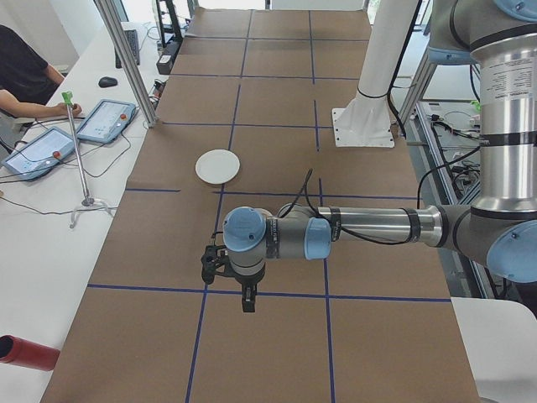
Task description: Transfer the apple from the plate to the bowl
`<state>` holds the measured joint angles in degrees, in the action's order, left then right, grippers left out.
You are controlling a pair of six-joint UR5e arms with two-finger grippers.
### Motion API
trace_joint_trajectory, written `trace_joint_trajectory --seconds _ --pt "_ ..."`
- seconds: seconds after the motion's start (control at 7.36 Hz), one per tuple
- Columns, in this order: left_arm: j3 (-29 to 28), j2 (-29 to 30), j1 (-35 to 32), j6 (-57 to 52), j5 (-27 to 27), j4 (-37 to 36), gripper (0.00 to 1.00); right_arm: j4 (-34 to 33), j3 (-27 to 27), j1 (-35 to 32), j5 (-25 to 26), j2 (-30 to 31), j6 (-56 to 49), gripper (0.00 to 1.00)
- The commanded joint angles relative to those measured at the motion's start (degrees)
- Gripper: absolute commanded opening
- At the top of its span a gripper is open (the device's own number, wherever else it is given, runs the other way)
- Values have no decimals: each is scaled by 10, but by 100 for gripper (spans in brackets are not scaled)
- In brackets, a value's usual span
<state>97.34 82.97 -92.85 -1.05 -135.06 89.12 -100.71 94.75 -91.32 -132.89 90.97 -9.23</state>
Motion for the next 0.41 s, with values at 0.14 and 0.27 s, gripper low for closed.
trace_joint_trajectory --seconds 0.14,0.27 --pt "0 1 -1 0 1 2 100 0 0 0 0 0 0 100" --pt "0 1 -4 0 1 2 100 0 0 0 0 0 0 100"
